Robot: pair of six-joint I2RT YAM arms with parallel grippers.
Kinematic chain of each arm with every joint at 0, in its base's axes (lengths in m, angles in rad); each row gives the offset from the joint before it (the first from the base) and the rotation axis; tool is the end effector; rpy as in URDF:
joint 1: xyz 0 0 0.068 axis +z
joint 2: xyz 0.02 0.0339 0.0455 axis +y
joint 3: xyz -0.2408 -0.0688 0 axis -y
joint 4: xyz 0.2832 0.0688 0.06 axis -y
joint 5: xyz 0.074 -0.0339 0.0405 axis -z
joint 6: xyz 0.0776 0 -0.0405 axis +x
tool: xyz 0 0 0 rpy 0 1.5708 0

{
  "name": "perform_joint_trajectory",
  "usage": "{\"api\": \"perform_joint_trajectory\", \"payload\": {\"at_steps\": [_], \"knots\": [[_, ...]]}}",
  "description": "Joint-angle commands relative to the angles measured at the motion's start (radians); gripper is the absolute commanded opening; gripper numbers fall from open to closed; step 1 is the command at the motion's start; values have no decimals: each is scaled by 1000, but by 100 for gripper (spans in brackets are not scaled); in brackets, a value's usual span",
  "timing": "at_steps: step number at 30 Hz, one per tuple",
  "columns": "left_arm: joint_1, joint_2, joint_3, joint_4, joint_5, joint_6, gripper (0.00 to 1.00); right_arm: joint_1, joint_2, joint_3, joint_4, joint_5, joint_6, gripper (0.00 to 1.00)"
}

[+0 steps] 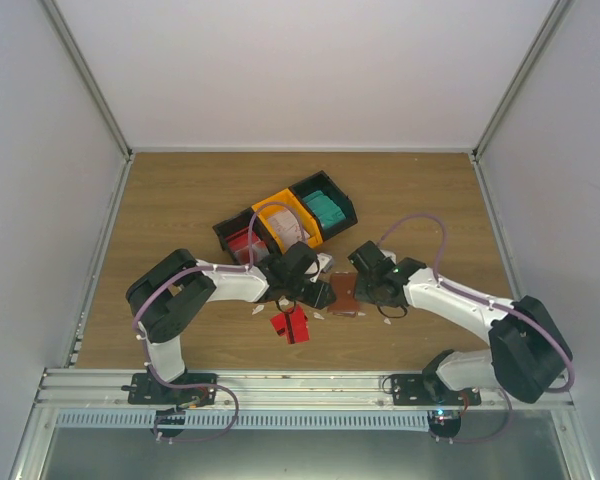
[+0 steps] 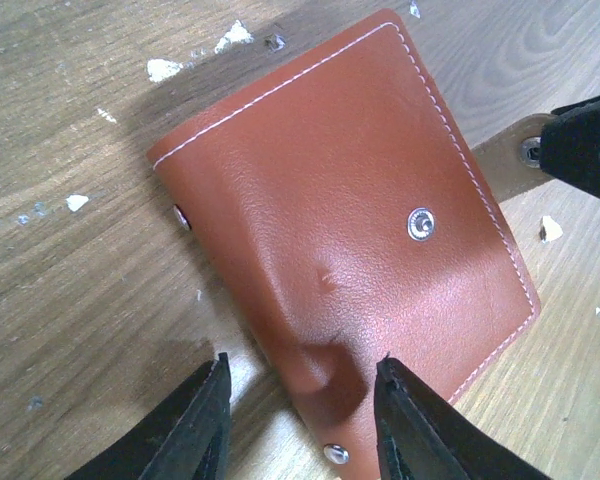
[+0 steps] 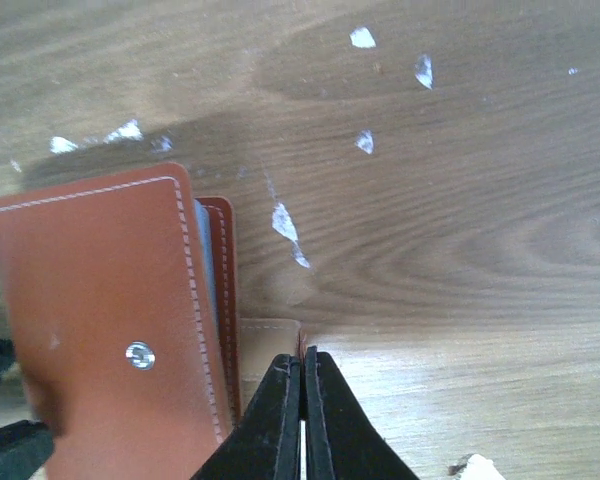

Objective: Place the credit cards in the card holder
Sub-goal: Close the card holder at the center of the board.

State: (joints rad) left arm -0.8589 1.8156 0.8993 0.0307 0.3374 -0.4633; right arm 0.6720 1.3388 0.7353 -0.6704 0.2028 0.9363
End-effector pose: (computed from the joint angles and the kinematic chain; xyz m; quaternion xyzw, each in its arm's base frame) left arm 0.2363 -0.3132 0.0450 0.2378 0.8993 -0.3282 0.1643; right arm 0.2255 0.1594 0.0931 0.1445 0.9734 0.0365 0.1742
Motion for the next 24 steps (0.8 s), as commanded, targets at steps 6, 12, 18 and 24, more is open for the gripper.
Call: {"api": "perform_joint_trajectory", "payload": {"at_steps": [6, 12, 18, 24], "knots": [[-5, 8, -42, -34, -4, -48, 51, -3, -104, -38, 195, -68, -239, 0], [1, 18, -43, 4, -21, -73, 47, -4, -92, -43, 250, -151, -357, 0], [7, 27, -57, 21, -45, -84, 39, -8, -54, -48, 286, -245, -414, 1], [12, 17, -72, 24, -53, -90, 35, -11, 0, -39, 275, -268, -443, 0]]}}
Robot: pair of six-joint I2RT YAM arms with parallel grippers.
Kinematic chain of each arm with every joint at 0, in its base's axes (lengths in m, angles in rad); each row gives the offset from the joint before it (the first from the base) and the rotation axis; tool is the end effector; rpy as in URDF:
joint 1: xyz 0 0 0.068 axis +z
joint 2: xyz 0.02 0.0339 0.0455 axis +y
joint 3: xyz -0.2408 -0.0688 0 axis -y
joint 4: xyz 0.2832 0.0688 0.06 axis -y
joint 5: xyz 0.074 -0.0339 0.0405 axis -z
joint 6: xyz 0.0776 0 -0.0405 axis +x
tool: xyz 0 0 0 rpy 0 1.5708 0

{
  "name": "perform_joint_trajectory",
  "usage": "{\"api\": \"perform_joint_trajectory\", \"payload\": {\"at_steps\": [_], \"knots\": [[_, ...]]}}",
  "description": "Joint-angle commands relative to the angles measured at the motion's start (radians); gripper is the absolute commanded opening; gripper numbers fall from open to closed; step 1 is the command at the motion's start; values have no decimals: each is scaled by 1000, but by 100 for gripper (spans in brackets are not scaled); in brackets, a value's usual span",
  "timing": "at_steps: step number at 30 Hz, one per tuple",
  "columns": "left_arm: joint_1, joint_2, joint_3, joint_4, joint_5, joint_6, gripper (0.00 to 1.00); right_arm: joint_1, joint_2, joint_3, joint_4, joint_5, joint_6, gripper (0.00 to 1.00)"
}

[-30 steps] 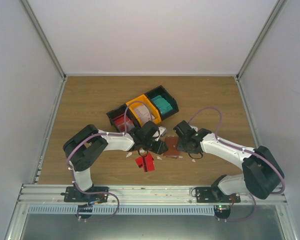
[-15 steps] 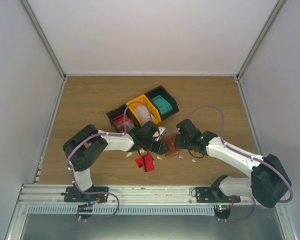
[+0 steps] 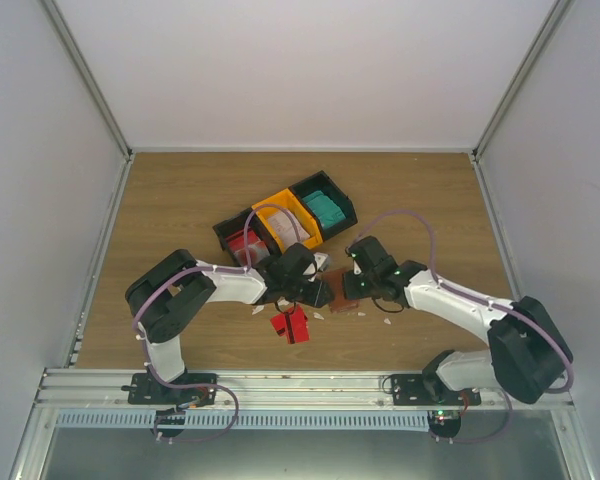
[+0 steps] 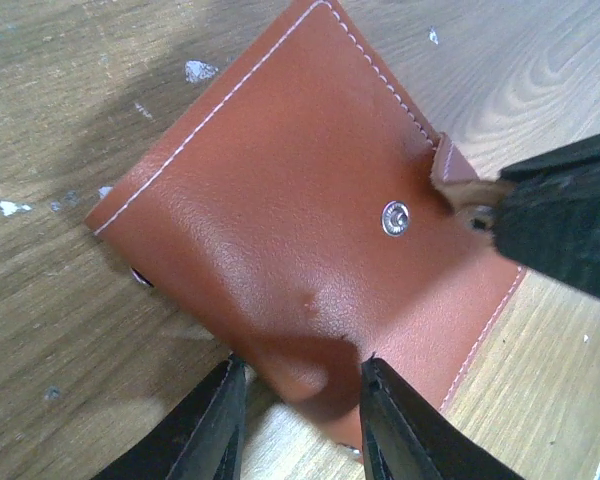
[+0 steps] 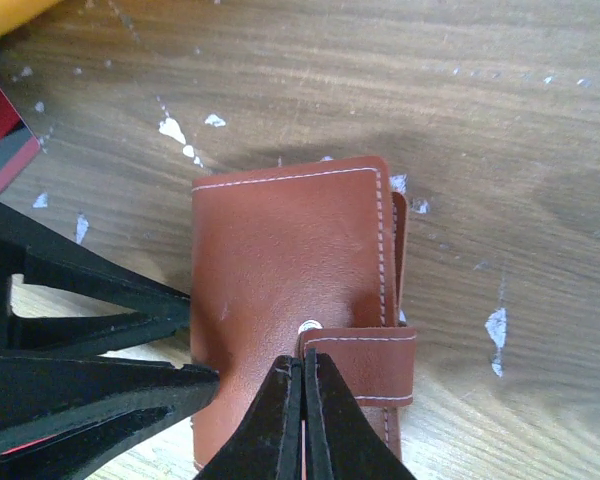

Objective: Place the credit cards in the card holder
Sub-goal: Close the card holder at the center of the board.

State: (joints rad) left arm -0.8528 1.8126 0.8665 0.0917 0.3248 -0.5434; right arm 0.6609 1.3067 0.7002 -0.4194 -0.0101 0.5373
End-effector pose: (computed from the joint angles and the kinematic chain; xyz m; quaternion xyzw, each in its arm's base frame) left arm 0.2372 -0.3091 0.0414 0.1984 0.9044 -0.3384 0.1677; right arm 0.2384 0.1864 0.1042 -0.0608 0.9612 0.1558 0.2195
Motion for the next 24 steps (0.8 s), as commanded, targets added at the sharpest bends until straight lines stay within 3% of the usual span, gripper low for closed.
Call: {"api": "perform_joint_trajectory", "payload": {"at_steps": [1, 24], "knots": [[7, 18, -40, -37, -40, -10, 35, 1, 42, -3, 22, -53, -48, 0], [24, -5, -43, -35, -12, -13, 30, 28, 221, 137, -132, 122, -73, 0]]}}
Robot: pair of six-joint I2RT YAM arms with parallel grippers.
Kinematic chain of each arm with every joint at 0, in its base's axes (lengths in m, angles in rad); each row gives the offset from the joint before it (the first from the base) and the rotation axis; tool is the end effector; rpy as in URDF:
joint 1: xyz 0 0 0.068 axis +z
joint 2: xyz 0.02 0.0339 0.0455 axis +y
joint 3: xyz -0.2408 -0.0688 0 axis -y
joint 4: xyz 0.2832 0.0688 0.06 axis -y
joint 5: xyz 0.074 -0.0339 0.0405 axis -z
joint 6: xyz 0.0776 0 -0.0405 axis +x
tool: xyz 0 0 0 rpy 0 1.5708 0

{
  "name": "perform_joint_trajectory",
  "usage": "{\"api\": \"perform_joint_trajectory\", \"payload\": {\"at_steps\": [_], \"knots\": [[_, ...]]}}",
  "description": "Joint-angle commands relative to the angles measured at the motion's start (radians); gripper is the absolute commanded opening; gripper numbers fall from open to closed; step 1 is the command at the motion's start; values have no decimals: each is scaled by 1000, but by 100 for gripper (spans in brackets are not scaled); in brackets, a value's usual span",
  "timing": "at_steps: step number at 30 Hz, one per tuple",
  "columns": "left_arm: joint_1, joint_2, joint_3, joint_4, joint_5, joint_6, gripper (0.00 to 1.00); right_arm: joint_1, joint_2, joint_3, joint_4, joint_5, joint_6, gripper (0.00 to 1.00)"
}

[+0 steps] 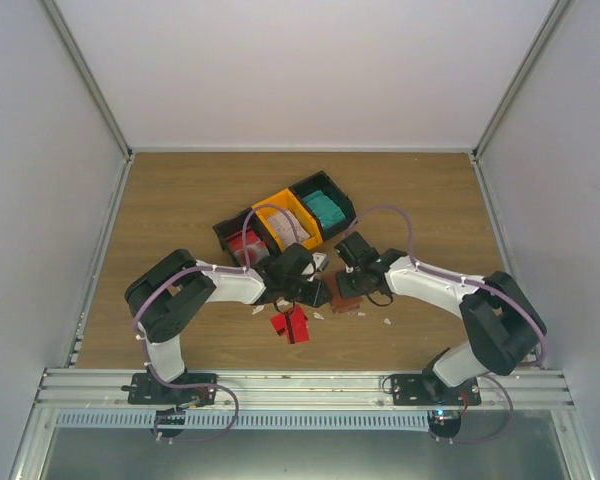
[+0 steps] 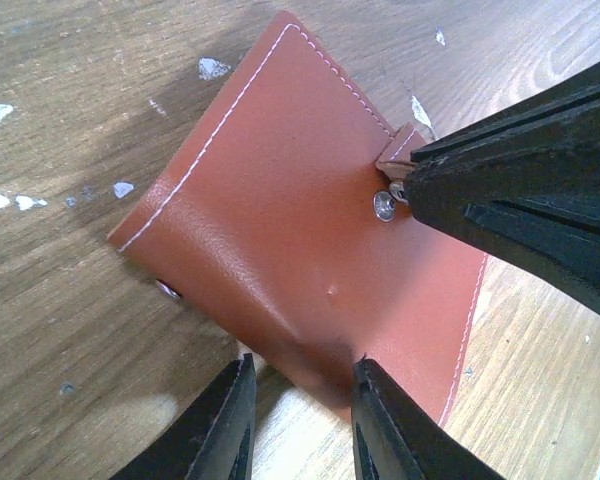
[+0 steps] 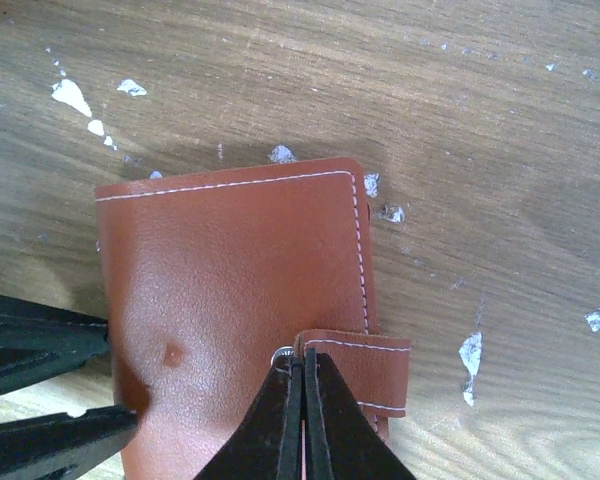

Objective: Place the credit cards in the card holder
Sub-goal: Close the card holder at the center of the board.

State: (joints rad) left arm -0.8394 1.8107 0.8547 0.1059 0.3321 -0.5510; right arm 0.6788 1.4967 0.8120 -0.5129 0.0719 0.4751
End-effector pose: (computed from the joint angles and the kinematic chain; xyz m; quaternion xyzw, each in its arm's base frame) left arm 0.2395 -0.3048 0.0399 0.1903 0.9049 -0.3415 0.1680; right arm 0.2484 0.1932 0.0800 -0.0932 0.9776 0.0715 0.1747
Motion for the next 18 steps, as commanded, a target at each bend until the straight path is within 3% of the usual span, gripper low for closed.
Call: {"api": "perform_joint_trajectory", "payload": {"at_steps": [1, 13, 18], "knots": [[12, -3, -31, -49, -20, -6, 30, 12, 38, 29, -42, 40, -9, 0], [25, 7, -35, -33, 5, -12, 29, 41, 95, 57, -31, -10, -4, 0], [28, 12, -36, -30, 6, -11, 27, 47, 97, 65, -32, -29, 17, 6]]}}
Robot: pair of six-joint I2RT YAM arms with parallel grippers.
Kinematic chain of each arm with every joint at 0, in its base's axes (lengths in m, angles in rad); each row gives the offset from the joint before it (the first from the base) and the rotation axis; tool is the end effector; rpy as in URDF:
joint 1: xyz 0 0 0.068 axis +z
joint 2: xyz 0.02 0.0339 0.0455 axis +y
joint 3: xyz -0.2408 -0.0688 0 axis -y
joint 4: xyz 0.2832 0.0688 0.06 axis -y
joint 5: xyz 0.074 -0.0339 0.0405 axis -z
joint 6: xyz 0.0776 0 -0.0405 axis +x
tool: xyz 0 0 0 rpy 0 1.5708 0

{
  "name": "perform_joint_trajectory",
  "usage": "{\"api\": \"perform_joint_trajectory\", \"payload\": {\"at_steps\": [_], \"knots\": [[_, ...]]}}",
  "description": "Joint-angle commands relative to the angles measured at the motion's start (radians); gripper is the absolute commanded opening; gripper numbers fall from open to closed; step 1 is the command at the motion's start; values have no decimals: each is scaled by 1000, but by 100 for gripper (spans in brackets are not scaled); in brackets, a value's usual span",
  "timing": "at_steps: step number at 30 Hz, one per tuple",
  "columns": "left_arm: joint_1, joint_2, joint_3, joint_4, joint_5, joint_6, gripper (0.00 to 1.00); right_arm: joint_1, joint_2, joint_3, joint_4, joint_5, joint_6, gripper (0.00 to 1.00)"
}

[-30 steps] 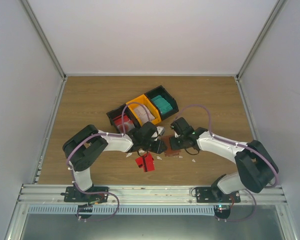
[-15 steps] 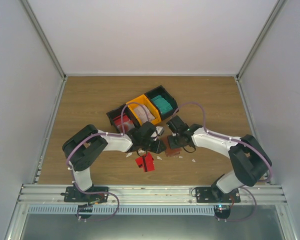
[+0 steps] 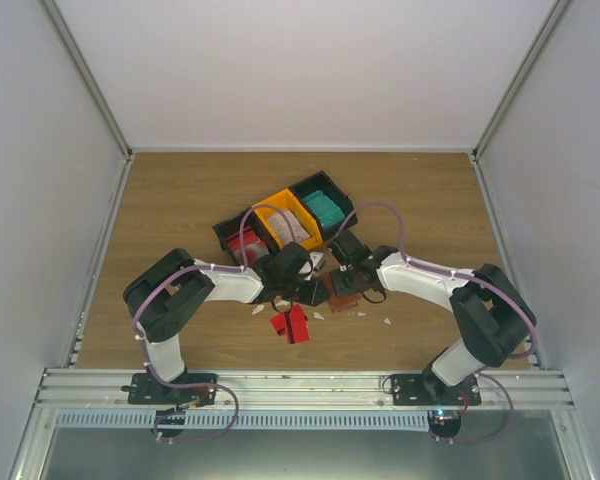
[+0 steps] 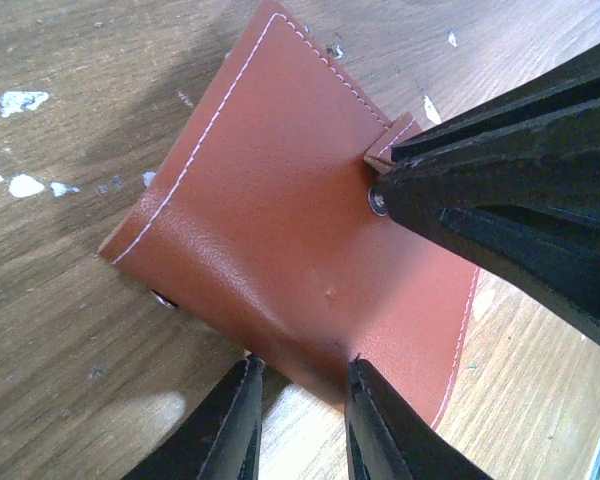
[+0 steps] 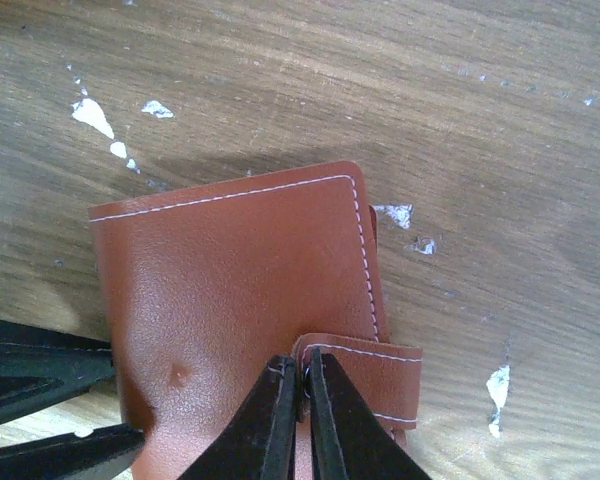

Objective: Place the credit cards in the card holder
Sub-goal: Close the card holder at the center of the board.

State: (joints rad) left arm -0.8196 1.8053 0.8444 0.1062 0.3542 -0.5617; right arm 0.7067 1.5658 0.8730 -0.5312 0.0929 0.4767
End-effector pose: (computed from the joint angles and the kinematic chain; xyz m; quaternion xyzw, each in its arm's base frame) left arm 0.2422 -0.2988 0.0392 0.1798 0.9063 -0.3469 0.1608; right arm 0.2529 0.2065 0.0773 -0.1049 0.9784 0.0582 0.1686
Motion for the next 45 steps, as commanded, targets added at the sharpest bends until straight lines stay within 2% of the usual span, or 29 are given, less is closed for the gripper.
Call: {"api": "perform_joint_trajectory", "payload": {"at_steps": [1, 14, 21, 31, 45], "knots": [[9, 17, -27, -30, -15, -1, 26, 20, 23, 4, -12, -47, 21, 7], [10, 20, -31, -28, -18, 3, 26, 21, -1, 12, -16, 18, 76, 12], [10, 25, -30, -30, -18, 4, 26, 22, -5, 14, -19, 49, 81, 1], [9, 29, -26, -33, -14, 6, 26, 22, 2, 18, -3, 41, 81, 0], [10, 34, -26, -33, -14, 6, 25, 24, 61, -19, 24, -58, 68, 0]]}}
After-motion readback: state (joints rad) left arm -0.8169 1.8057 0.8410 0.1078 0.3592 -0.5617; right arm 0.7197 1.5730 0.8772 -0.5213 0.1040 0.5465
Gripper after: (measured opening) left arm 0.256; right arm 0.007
